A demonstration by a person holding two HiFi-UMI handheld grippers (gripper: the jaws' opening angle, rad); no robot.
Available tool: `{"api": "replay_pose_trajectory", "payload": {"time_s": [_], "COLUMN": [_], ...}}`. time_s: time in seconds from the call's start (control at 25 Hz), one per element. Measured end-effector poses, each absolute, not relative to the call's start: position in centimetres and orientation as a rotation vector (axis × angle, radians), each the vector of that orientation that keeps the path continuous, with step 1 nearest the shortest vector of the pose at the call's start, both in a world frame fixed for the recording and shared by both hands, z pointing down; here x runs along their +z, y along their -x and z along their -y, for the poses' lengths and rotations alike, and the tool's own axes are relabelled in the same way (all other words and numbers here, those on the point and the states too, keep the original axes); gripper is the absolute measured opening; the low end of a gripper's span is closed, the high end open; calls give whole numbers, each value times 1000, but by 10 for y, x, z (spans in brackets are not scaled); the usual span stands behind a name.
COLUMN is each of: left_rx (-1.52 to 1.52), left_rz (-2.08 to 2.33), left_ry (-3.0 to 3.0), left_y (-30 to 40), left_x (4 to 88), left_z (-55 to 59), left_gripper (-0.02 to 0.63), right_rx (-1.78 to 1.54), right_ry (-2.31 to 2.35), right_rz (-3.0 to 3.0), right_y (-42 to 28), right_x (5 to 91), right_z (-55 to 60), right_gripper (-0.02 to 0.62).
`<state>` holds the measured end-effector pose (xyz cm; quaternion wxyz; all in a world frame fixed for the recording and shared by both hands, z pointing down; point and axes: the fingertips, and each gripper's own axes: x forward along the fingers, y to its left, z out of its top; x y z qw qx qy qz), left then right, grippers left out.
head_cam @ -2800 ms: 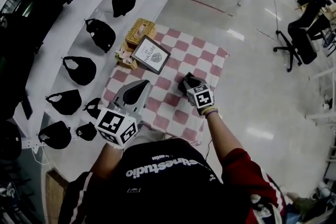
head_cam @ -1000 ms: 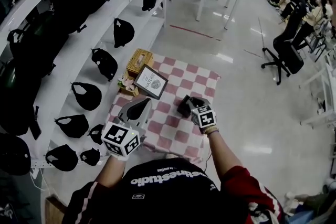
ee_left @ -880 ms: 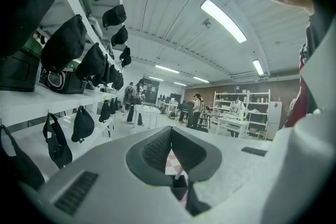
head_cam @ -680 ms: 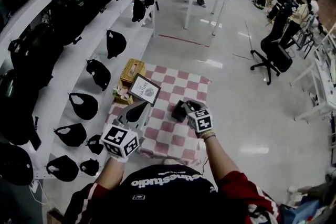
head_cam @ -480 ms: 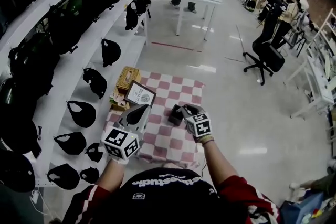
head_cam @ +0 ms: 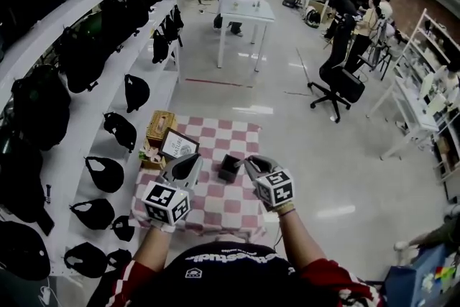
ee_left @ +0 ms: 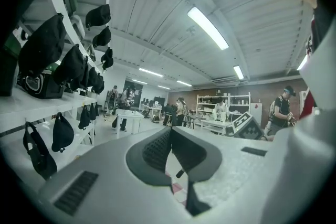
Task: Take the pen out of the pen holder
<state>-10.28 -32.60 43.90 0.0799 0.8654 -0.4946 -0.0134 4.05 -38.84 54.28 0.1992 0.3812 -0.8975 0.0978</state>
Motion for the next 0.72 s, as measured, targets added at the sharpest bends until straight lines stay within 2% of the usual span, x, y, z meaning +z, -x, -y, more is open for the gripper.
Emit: {"api": "replay_pose_trajectory", "payload": {"time_s": [0.36, 0.72], "left_rx": [-85, -95], "left_rz": [1407, 1407], "left_ry": [-2612, -2624], "left_y": [98, 115], "left_x": [437, 433], "left_z": [293, 252], "left_gripper": [6, 6], "right_rx": [307, 328], "right_ry": [-1192, -1240], "right_rz": [2531, 2576], "right_y": [-60, -47], "right_x": [516, 498], "right_z": [334, 287], "right_gripper": [72, 72]}}
